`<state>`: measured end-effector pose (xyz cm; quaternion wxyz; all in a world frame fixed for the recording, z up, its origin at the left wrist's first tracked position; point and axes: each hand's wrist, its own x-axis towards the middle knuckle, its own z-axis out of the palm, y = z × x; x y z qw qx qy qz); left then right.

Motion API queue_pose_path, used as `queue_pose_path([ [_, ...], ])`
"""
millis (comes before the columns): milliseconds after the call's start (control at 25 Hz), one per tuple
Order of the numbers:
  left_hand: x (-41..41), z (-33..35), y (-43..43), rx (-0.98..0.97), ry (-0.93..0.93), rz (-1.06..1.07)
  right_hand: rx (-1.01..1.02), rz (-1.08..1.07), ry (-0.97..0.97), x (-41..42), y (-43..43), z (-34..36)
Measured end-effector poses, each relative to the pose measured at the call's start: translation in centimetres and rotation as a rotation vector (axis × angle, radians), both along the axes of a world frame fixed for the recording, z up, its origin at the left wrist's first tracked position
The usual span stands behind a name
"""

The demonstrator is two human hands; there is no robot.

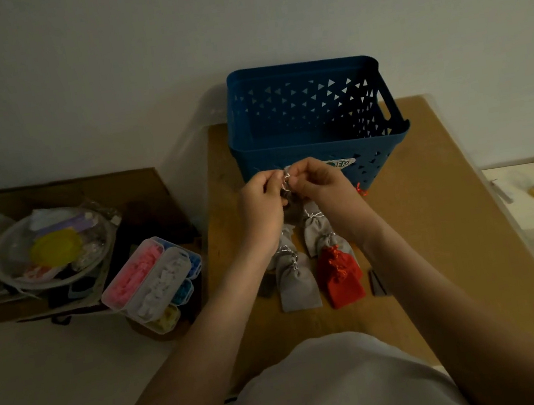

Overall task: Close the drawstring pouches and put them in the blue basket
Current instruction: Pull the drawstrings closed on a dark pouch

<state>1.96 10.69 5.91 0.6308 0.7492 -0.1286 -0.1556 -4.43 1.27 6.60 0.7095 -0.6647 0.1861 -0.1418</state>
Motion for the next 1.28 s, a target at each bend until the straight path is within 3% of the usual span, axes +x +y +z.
queue_pose_path([
  [400, 0.4, 0.1, 0.9, -0.050, -0.078, -0.138, -0.322, -0.079, -0.010, 0.1, 0.5, 0.0],
  [560, 0.5, -0.1, 0.8, -0.073, -0.124, -0.156, -0.291, -0.075, 0.067, 0.1, 0.2, 0.1],
  [760, 0.6, -0.3, 0.3, -0.059, -0.230, -0.154, -0.043, -0.140, 0.110, 0.3, 0.2, 0.7],
  [1040, 0.7, -0.8, 0.3, 0.023, -0.370, -0.213, -0.125, -0.053, 0.240, 0.2, -0.9, 1.0],
  [1160, 0.9, -0.7, 0.2, 0.039, -0.276, -0.198, -0.208, -0.060, 0.228, 0.1, -0.7, 1.2],
  [1280, 1.0, 0.4, -0.1, 0.060, 0.104, -0.160, -0.363, -0.094, 0.192, 0.0, -0.6, 0.6],
])
